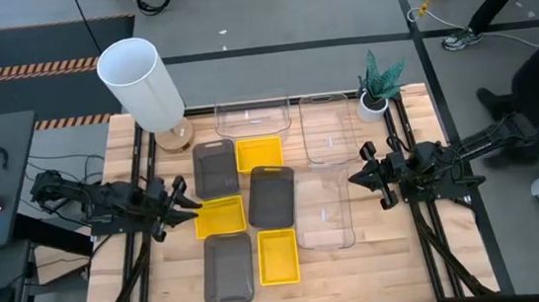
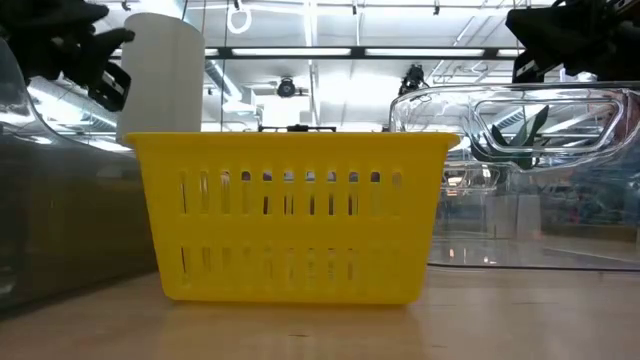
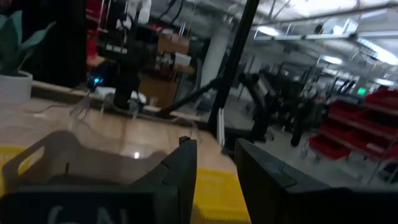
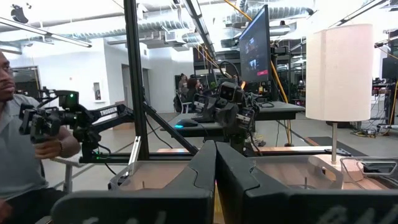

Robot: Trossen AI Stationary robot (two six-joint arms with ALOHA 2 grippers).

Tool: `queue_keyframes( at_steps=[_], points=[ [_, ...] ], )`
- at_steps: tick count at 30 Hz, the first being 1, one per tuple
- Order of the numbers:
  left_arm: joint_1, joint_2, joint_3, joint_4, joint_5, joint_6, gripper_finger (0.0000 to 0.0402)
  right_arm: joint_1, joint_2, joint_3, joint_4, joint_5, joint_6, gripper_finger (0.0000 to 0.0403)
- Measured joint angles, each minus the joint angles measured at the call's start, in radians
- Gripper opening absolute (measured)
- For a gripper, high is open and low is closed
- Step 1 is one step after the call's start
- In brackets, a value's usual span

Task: Stack baskets by color
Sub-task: Stack the bottom transparent black bin on top of the left transparent black bin

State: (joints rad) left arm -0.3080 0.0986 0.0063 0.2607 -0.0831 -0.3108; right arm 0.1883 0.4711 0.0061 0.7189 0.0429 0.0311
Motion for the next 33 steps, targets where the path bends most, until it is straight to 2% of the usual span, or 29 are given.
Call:
queue_keyframes(
  at_steps=[4,9,15,20,25,33],
  points=[
    [0.000,0.000,0.000,0.045,0.001,-0.020,0.0117,0.000,0.000,0.000,0.000,0.000,0.000,0.0016],
    [0.000,0.012,0.002,0.023,0.028,-0.080,0.0117,0.000,0.000,0.000,0.000,0.000,0.000,0.0016],
    [0.003,0.130,0.130,-0.197,-0.002,-0.097,0.0117,0.000,0.000,0.000,0.000,0.000,0.000,0.0016],
    [0.002,0.241,0.230,-0.377,0.034,-0.097,0.0117,0.000,0.000,0.000,0.000,0.000,0.000,0.0016],
    [0.002,0.326,0.328,-0.556,0.027,-0.098,0.0117,0.000,0.000,0.000,0.000,0.000,0.000,0.0016],
    [0.002,0.438,0.370,-0.572,0.025,-0.098,0.0117,0.000,0.000,0.000,0.000,0.000,0.000,0.0016]
  ],
)
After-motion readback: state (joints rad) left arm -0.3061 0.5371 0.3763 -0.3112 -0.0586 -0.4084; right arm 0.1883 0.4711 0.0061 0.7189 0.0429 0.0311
